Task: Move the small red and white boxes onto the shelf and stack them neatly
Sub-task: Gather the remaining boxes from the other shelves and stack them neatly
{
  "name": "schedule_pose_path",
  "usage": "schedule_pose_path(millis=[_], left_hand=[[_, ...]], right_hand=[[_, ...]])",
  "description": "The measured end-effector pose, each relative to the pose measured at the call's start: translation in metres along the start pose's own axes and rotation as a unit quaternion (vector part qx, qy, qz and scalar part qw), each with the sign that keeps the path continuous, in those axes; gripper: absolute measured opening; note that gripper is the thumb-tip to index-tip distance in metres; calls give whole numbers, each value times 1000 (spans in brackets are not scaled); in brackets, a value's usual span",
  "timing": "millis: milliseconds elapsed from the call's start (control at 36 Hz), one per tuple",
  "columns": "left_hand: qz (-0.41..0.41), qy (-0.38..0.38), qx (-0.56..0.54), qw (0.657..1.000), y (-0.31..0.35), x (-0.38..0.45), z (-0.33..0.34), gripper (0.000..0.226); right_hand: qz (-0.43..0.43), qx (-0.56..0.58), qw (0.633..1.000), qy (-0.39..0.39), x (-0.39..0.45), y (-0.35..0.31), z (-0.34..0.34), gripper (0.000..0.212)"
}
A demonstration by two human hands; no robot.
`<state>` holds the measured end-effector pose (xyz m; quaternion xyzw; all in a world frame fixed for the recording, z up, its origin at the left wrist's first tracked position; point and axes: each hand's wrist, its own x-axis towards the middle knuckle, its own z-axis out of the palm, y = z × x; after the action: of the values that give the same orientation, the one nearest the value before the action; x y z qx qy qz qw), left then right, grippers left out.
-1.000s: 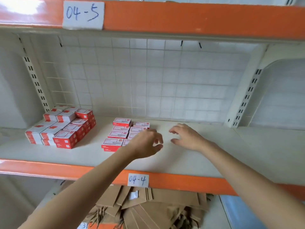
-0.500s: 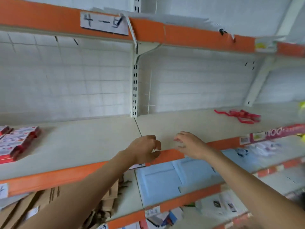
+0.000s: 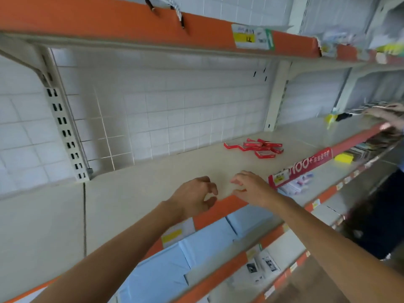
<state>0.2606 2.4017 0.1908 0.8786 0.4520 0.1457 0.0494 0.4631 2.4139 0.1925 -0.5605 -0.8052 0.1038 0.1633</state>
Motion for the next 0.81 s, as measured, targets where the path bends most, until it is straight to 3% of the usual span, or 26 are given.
schedule_pose_path(millis=[194, 472, 556, 667, 806], left_hand=[[-13, 12, -14, 1000, -20, 87, 8, 25], [-37, -5, -12, 999, -45, 158, 18, 24], [-48, -1, -12, 999, -42, 174, 24, 23], [-73, 3, -7, 997, -37, 185, 32, 24], [-118, 7, 11, 993, -34, 197, 31, 24]], right_hand=[[27, -36, 999, -8, 81, 64, -41, 39], [20, -110, 993, -40, 146, 131, -44, 41], [11, -114, 993, -41, 166, 153, -48, 24], [2, -103, 994, -37, 192, 177, -50, 40], [-2, -117, 991, -61, 216, 197, -56, 32]])
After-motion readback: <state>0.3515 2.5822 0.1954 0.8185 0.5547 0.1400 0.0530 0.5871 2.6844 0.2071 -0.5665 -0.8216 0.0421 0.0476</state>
